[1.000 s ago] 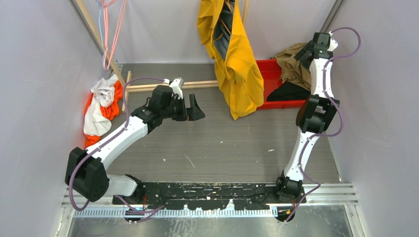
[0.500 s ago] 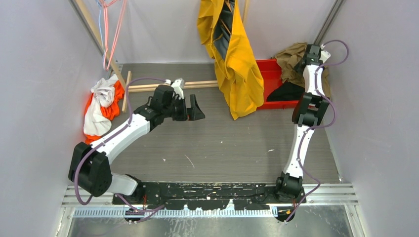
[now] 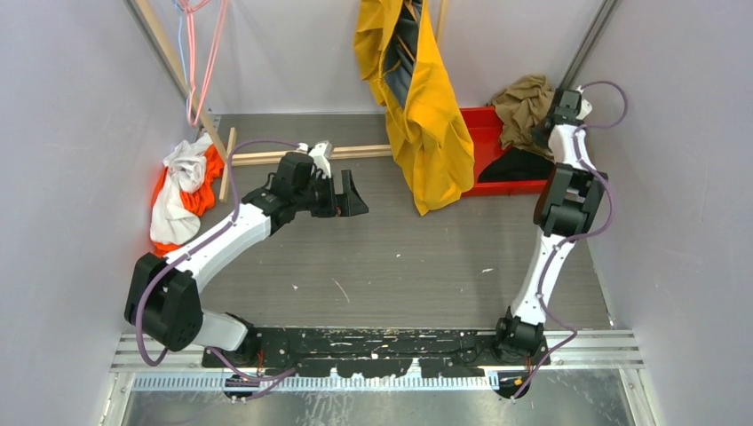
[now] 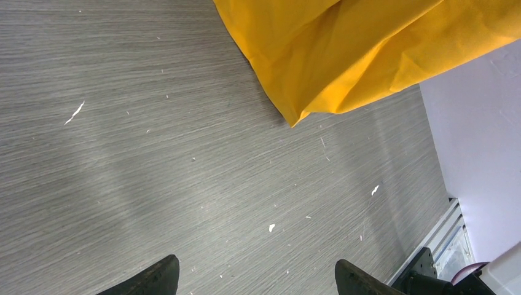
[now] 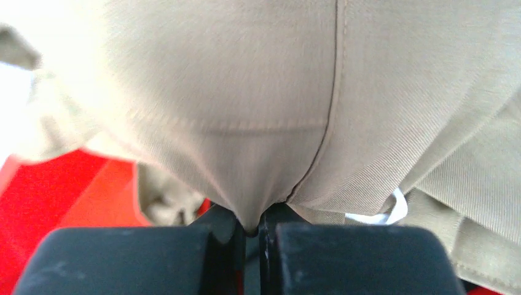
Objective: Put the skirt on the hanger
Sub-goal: Pick up the skirt from the bin.
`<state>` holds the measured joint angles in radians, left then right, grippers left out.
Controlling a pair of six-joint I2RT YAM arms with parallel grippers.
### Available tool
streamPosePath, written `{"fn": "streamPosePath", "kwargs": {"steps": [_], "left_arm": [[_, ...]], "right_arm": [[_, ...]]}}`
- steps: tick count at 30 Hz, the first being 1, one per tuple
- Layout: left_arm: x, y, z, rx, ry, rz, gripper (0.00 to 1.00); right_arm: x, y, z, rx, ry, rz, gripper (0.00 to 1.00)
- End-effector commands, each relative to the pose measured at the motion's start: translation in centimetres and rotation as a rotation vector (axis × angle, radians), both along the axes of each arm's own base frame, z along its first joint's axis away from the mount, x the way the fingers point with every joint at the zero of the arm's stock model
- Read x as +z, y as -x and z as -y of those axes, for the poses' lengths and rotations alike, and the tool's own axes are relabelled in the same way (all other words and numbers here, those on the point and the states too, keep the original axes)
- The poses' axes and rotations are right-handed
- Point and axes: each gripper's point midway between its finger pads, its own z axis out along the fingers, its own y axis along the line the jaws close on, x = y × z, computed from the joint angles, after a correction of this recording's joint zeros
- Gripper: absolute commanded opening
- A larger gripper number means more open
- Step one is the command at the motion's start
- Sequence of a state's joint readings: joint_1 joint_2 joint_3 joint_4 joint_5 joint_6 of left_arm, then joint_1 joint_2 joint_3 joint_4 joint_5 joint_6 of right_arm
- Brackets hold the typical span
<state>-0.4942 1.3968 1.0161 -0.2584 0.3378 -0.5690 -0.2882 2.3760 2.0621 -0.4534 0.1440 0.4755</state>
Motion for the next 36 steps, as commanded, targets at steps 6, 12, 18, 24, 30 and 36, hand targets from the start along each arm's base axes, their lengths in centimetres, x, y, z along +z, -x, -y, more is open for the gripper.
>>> {"fn": "streamPosePath", "kwargs": {"steps": [6, 12, 18, 24, 30, 36], "left_arm": [[2.4, -0.7, 0.6, -0.01, 0.061, 0.063, 0.91], [2.6, -0.5, 0.5, -0.012, 0.069, 0.068, 0.91], [3.0, 0.1, 0.4, -0.014, 0.084, 0.078, 0.91], [3.9, 0.8, 0.2, -0.018, 0.099, 0.093, 0.91], [4.6, 1.5, -0.4, -0.01, 0.11, 0.119, 0.91], [4.7, 1.9, -0.5, -0.01, 0.114, 0.119, 0.91]], "right_arm": [[21.3, 2.7, -5.2, 0.17, -0.028, 0.427, 0.01], [29.8, 7.3, -8.5, 0.263, -0.036, 0.567, 0.01], [38.4, 13.9, -10.7, 0.29, 0.018, 0.73, 0.01], [43.0, 19.8, -11.7, 0.264, 0.073, 0.83, 0.01], [46.3, 23.4, -12.7, 0.273, 0.108, 0.914, 0.01], [48.9, 27.8, -14.5, 0.299, 0.114, 0.975, 0.01]]}}
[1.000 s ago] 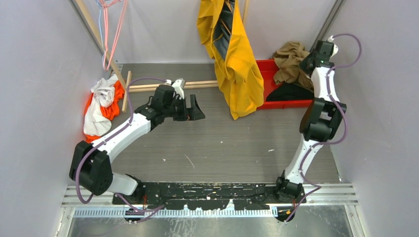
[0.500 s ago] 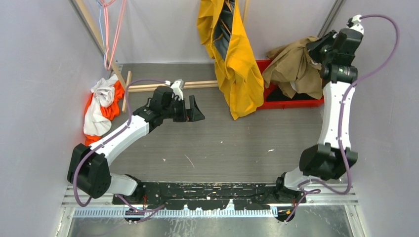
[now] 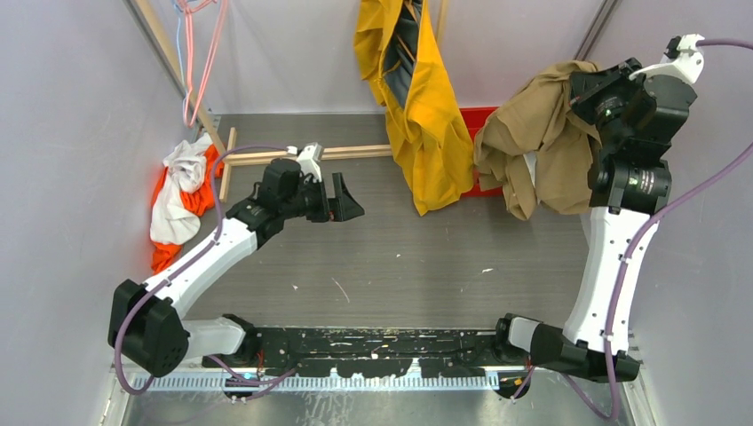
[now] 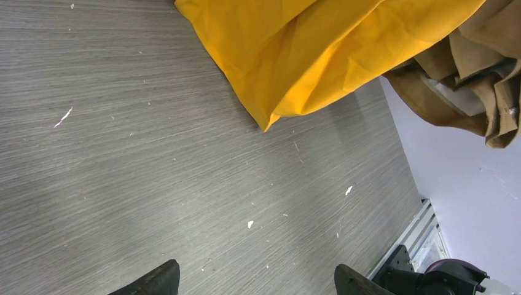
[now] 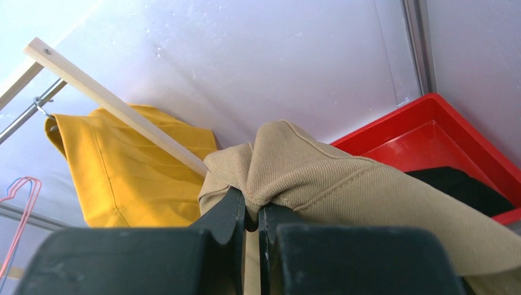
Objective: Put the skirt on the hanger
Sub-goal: Pick up the skirt from the bin, then place the skirt at the center of the board.
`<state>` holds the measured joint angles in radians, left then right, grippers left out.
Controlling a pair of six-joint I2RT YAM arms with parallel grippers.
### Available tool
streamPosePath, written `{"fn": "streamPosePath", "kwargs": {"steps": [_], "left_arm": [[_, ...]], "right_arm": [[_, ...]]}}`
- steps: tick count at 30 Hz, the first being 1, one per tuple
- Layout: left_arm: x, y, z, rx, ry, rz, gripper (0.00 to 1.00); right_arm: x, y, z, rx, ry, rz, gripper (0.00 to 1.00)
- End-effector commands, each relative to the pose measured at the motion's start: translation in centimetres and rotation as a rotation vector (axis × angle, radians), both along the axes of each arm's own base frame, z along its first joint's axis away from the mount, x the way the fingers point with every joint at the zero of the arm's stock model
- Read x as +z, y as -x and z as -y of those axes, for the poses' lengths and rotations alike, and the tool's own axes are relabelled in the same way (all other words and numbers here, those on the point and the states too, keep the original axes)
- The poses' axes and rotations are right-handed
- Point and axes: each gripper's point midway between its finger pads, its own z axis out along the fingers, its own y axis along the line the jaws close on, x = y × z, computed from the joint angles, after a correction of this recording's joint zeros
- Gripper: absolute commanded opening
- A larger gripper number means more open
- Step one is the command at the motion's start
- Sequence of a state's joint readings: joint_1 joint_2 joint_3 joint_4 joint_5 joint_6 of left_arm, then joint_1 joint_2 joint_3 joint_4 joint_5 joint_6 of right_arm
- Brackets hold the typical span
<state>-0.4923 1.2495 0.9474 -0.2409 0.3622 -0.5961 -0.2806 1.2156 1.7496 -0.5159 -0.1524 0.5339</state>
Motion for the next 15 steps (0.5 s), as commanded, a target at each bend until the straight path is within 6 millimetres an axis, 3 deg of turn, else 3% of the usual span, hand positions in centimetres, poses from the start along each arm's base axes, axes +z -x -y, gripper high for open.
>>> {"fn": "streamPosePath", "kwargs": {"steps": [1, 4, 11, 15], "left_arm": [[1.9, -0.1, 0.1, -0.008, 0.038, 0.061, 0.91], [2.3, 0.1, -0.1, -0.014, 0.029, 0.067, 0.91], [3.2, 1.4, -0.9, -0.018, 0.016, 0.075, 0.9], [4.1, 2.1, -1.4, -0.011, 0.015, 0.087, 0.91]], "right_arm": [[6.0, 4.9, -1.8, 0.019, 0.038, 0.183, 0.01], [5.0, 6.9, -3.2, 0.066, 0.02, 0.155, 0.01], [0.4, 11.5, -7.6, 0.24, -0.041, 0.031, 0.01], [-0.4, 14.5, -9.9, 0.332, -0.043, -0.003, 0.01]]}}
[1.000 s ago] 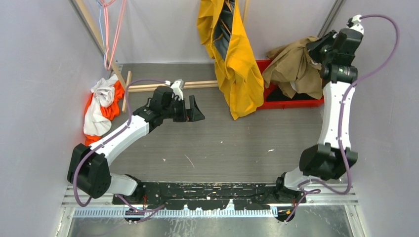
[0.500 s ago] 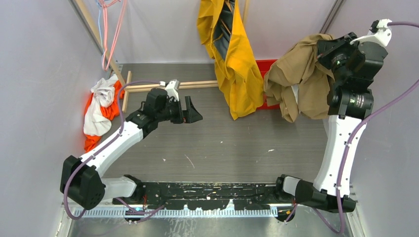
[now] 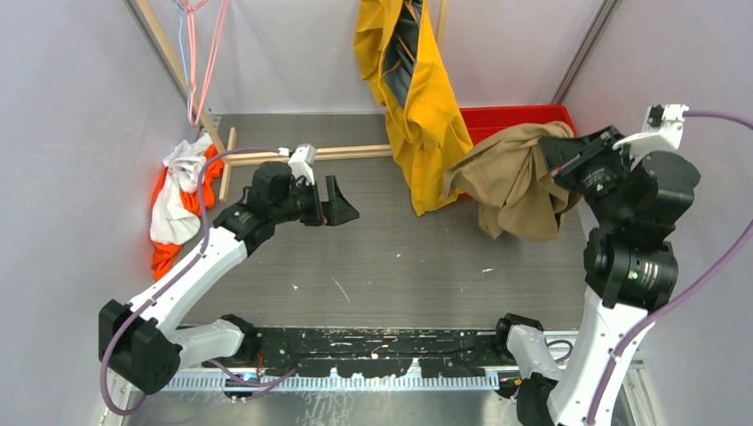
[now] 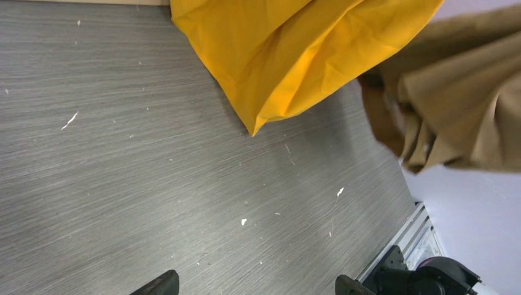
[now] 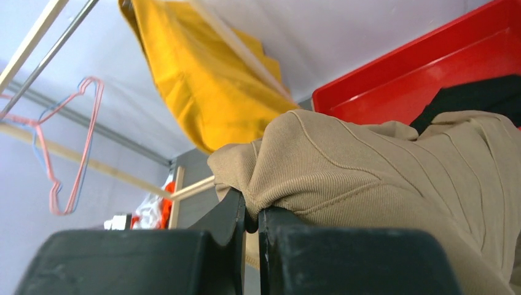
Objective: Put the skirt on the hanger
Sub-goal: Place the skirt at the center of the board.
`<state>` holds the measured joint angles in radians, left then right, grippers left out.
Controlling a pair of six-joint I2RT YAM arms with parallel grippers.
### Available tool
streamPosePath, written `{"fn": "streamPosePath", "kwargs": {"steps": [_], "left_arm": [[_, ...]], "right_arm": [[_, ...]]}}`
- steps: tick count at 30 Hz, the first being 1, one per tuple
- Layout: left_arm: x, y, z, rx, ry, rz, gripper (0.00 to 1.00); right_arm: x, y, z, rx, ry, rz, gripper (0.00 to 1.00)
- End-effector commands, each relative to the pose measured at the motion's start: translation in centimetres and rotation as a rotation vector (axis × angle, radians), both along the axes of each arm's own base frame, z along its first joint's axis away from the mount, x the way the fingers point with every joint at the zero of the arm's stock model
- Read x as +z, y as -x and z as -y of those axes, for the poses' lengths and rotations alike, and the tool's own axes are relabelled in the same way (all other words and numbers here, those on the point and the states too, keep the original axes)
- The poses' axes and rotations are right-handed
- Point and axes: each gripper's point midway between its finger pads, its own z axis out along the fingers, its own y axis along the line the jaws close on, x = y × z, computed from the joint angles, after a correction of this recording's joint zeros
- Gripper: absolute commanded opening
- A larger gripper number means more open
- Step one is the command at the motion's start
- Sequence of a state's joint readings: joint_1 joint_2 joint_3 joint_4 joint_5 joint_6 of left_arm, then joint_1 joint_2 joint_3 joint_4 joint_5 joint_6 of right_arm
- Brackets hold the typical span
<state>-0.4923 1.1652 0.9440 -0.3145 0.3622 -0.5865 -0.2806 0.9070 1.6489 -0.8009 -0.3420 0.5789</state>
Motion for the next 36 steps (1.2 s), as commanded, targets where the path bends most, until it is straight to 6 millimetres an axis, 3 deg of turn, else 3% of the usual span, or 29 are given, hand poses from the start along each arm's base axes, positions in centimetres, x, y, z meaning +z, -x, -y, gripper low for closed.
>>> {"fn": "streamPosePath", "kwargs": {"steps": [1, 6, 10, 15, 18, 22, 25, 27, 30, 32, 33, 34, 36], "left_arm": [[2.9, 0.6, -0.7, -0.004, 0.015, 0.074, 0.91], [4.1, 1.4, -1.6, 0.026, 0.014, 0.093, 0.9], [4.6, 2.0, -2.3, 0.049, 0.012, 0.096, 0.9], [4.5, 2.1, -2.9, 0.072, -0.005, 0.093, 0.91], [4.6, 2.2, -3.3, 0.087, -0.018, 0.097, 0.91], [5.0, 2.7, -4.2, 0.11, -0.043, 0.107, 0.91], [5.1, 3.2, -5.5, 0.147, -0.074, 0.119, 0.92], [5.1, 3.7, -6.2, 0.17, -0.088, 0.123, 0.92], [4.5, 4.3, -7.5, 0.206, -0.122, 0.121, 0.93], [3.8, 4.6, -8.0, 0.218, -0.145, 0.109, 0.93], [3.5, 4.7, -8.1, 0.217, -0.148, 0.104, 0.93], [3.3, 4.8, -8.0, 0.215, -0.148, 0.098, 0.93], [2.8, 5.0, -7.9, 0.209, -0.144, 0.083, 0.93]], "right_arm": [[1.8, 3.7, -4.0, 0.175, 0.003, 0.072, 0.01], [0.5, 4.3, -8.0, 0.412, -0.118, 0.047, 0.01], [-1.7, 3.6, -10.0, 0.545, -0.183, -0.002, 0.01], [-3.1, 2.3, -12.8, 0.663, -0.171, -0.047, 0.01], [-5.1, 2.2, -17.2, 0.759, -0.08, -0.116, 0.01], [-8.1, 4.1, -24.4, 0.86, 0.098, -0.17, 0.01], [-10.7, 3.7, -27.6, 0.791, 0.246, -0.178, 0.01], [-12.9, 3.7, -29.6, 0.779, 0.309, -0.202, 0.01], [-17.7, 5.8, -33.5, 0.863, 0.334, -0.255, 0.01], [-22.4, 7.7, -35.3, 0.952, 0.347, -0.334, 0.12], [-24.0, 8.8, -35.7, 1.004, 0.334, -0.364, 0.26], [-24.7, 9.6, -35.6, 1.042, 0.313, -0.371, 0.43], [-24.6, 10.8, -34.5, 1.073, 0.273, -0.356, 0.59]]}}
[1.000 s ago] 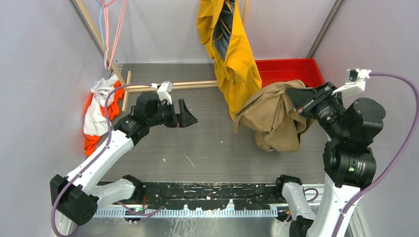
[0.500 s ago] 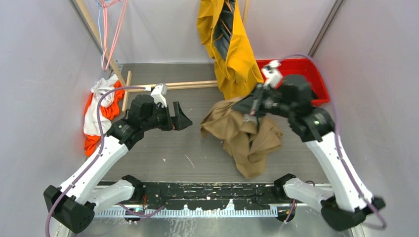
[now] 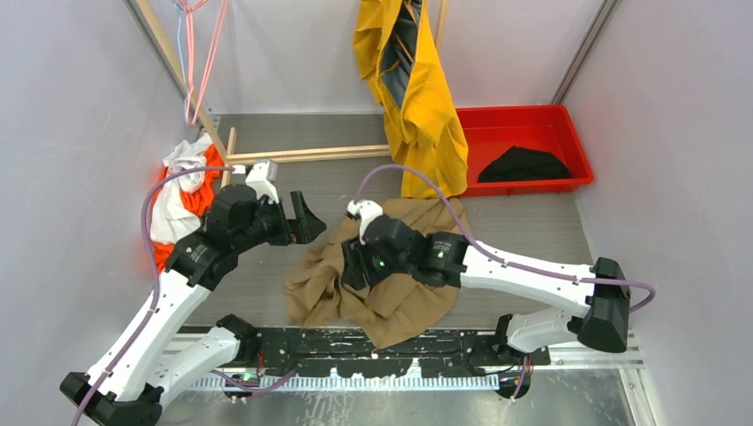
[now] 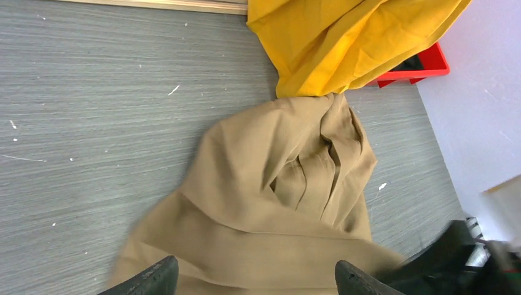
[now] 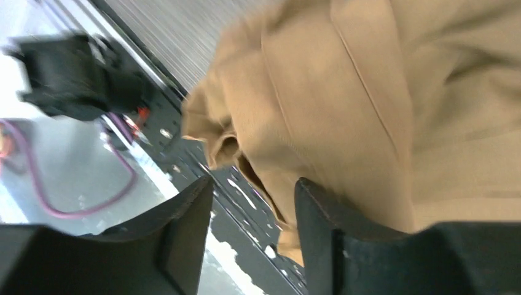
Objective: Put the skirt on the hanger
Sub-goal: Place the skirt at the center of the board, then adjust the skirt at the center of the board.
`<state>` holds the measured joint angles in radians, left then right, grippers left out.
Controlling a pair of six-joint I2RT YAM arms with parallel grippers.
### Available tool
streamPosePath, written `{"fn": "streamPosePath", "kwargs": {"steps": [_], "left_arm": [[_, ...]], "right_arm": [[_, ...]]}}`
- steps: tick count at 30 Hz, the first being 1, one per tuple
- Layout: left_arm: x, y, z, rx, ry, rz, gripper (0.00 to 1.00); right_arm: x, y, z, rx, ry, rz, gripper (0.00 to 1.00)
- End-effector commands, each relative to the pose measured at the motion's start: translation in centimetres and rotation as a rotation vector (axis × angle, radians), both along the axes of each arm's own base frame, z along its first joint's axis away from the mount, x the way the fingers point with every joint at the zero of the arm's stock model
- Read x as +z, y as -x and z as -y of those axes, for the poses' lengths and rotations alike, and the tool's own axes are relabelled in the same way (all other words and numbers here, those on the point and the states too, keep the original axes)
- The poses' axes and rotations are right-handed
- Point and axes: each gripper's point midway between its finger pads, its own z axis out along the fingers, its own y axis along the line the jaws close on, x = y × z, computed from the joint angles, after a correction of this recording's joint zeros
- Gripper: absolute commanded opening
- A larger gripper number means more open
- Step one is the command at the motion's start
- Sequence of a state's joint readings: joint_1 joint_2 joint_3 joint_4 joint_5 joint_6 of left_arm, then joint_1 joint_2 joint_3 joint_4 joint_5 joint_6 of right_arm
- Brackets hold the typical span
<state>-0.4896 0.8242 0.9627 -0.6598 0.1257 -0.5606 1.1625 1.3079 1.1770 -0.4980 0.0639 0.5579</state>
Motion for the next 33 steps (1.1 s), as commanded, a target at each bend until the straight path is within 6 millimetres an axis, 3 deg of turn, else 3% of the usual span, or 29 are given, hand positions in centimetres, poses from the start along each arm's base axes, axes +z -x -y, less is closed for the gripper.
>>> {"fn": "streamPosePath", "kwargs": {"steps": [1, 5, 7, 11, 15, 19, 24, 29, 33], "left_arm": [[-0.8, 0.0, -0.5, 0.013, -0.022, -0.006, 0.93], [-0.9, 0.1, 0.5, -0.018, 0.018, -0.022, 0.92], [-1.3, 0.2, 1.0, -0.042, 0.027, -0.04, 0.9], [-2.9, 1.5, 2.1, -0.095, 0.02, -0.093, 0.88], [-5.9, 4.2, 3.2, -0.141, -0.034, -0.161, 0.88], [-8.5, 7.6, 4.0, -0.18, -0.058, -0.224, 0.88], [-10.5, 11.0, 3.6, -0.195, -0.1, -0.266, 0.88], [-12.0, 12.4, 4.3, -0.212, -0.106, -0.29, 0.88], [-12.7, 12.5, 6.5, -0.243, -0.108, -0.286, 0.88]], "right_arm": [[2.1, 1.2, 0.6, 0.02, -0.165, 0.024, 0.64], [2.6, -0.6, 5.6, -0.127, -0.067, 0.119, 0.7], [1.5, -1.6, 7.3, -0.189, -0.006, 0.119, 0.71], [-2.7, -0.7, 7.4, -0.15, 0.102, 0.044, 0.67], [-6.5, 0.9, 7.6, -0.117, 0.147, -0.002, 0.64], [-8.1, 3.0, 7.5, -0.049, 0.172, 0.061, 0.61], [-11.0, 4.1, 8.2, -0.039, 0.277, 0.136, 0.58], [-13.8, 4.4, 7.8, -0.034, 0.319, 0.159, 0.63], [-15.2, 4.1, 7.2, -0.029, 0.34, 0.167, 0.66]]}}
